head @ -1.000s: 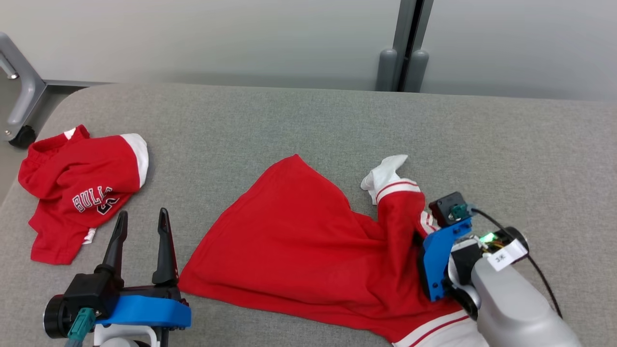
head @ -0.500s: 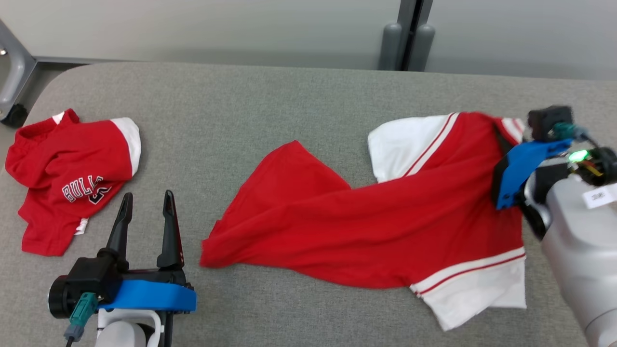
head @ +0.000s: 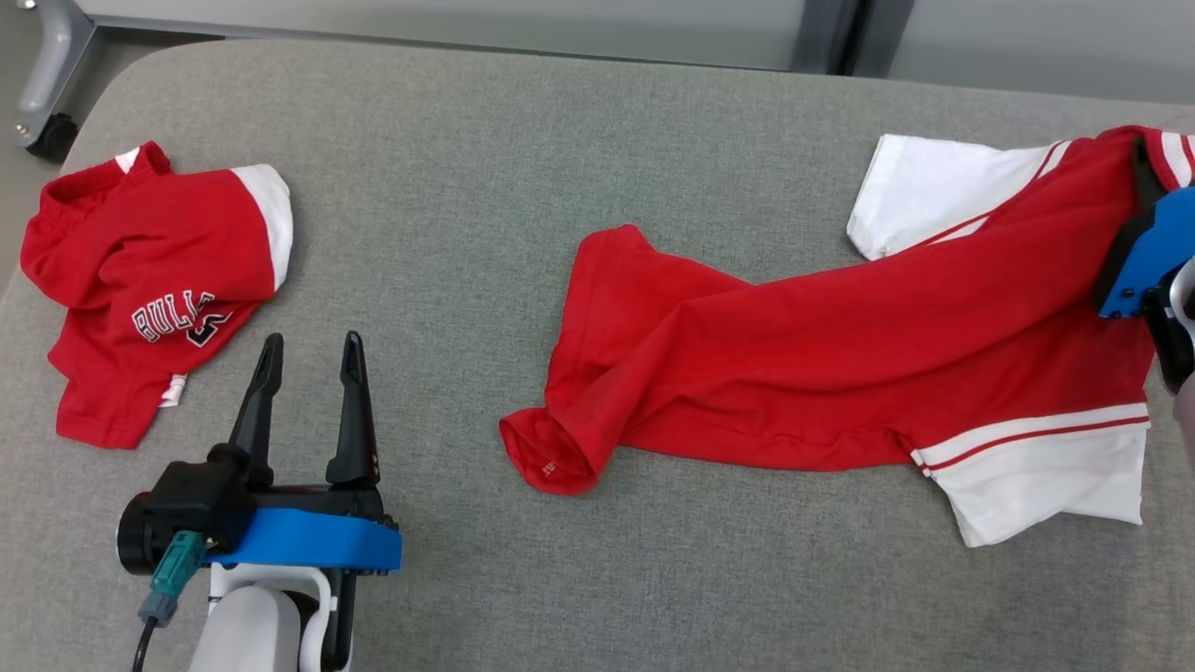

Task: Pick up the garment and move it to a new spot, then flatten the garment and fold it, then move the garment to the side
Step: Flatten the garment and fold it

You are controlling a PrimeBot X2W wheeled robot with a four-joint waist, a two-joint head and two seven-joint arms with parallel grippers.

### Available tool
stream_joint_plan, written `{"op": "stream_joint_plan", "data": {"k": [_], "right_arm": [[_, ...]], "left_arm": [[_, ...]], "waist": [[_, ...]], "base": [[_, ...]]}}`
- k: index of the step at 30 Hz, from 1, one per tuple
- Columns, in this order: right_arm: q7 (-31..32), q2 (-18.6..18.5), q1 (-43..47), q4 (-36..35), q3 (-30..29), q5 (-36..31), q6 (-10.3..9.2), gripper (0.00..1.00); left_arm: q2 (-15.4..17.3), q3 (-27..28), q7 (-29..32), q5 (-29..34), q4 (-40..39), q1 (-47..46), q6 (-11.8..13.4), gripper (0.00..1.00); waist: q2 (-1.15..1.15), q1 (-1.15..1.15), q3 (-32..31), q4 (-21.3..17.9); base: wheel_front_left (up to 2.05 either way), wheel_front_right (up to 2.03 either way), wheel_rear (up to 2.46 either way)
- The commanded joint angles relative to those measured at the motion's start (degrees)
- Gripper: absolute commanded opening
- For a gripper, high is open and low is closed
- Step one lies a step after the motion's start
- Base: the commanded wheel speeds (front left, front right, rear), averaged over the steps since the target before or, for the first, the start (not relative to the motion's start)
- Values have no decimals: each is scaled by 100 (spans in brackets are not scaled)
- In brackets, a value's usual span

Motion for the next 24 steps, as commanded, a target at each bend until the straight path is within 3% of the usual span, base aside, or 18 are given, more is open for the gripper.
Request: {"op": "stream_joint_plan", "data": {"k": [1, 10, 15, 20, 24], "right_arm": [[-119, 52, -60, 18, -124, -85, -1, 100], [-458, 352, 261, -335, -656, -501, -1, 100], [-483, 635, 750, -1129, -892, -592, -1, 100], [-487, 893, 1497, -1969, -755, -582, -1, 100], [-487, 1015, 2109, -2194, -552, -484, -1, 100]], "left_arm": [[-9, 34, -16, -25, 0, -81, -10, 100], [47, 114, -17, 47, 37, -18, -10, 100], [87, 223, -17, 84, 38, 131, -10, 100], [78, 312, -17, 114, -5, 348, -11, 100], [75, 379, -17, 154, -26, 505, -11, 100]], "waist": [[0, 0, 23, -14], [0, 0, -168, -302], [0, 0, -409, -512], [0, 0, -616, -729], [0, 0, -758, -898]], "base": [[0, 0, 0], [0, 0, 0], [0, 0, 0], [0, 0, 0], [0, 0, 0]]}}
